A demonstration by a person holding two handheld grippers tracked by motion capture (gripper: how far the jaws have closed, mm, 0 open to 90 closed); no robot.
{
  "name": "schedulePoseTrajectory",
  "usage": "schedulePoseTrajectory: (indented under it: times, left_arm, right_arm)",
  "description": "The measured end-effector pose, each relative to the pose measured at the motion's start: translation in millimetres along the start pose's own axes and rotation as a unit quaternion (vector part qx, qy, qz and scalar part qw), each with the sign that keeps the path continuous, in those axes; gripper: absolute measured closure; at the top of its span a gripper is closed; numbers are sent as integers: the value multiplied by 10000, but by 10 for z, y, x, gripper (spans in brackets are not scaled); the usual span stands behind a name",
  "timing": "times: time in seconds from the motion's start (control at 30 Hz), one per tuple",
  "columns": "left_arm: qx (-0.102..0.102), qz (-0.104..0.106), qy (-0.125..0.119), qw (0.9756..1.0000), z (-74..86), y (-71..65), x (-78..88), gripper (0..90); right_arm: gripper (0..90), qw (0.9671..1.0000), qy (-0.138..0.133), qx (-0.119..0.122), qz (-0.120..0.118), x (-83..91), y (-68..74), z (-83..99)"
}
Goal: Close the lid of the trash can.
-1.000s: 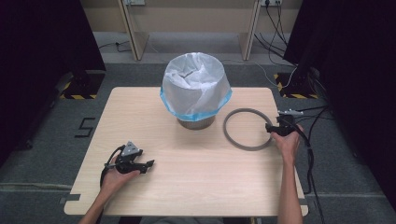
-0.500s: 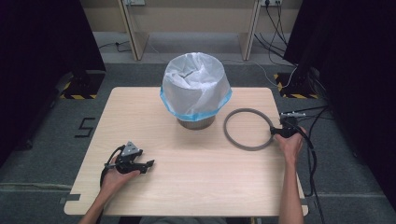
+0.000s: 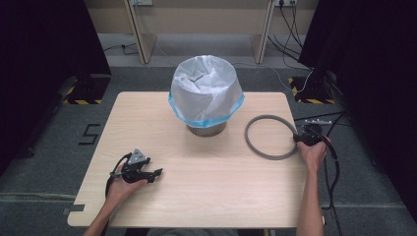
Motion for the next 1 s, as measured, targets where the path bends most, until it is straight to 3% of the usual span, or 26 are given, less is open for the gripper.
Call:
schedulePoseTrajectory:
  times: [0.2, 0.33, 0.6, 0.9, 1.0]
  left_arm:
    - [1, -4, 6, 10000, 0, -1, 1, 278]
    - [0, -4, 7, 10000, 0, 0, 1, 278]
    - [1, -2, 15, 10000, 0, 0, 2, 278]
    - [-9, -7, 19, 10000, -4, 3, -1, 271]
    - [-9, -7, 19, 10000, -4, 3, -2, 271]
  right_arm:
    - [646, 10000, 20, 0, 78, -55, -47, -58]
    - [658, 9998, 19, -131, 120, -69, -88, -56]
    - [666, 9995, 122, -104, 276, -98, -151, -42]
    - [702, 9994, 235, -244, 79, -212, -181, -9]
    - [759, 9989, 295, -348, -49, -258, -184, 9]
Point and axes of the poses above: each handheld gripper's, and its own axes: x roughly backward along the jaws, z roughly out of its underside, y roughly to its left, the point moved 3 cm from there along -x, roughly forward along the jaws, and after that the axes turned 15 degrees about z, right-handed, at the moved point
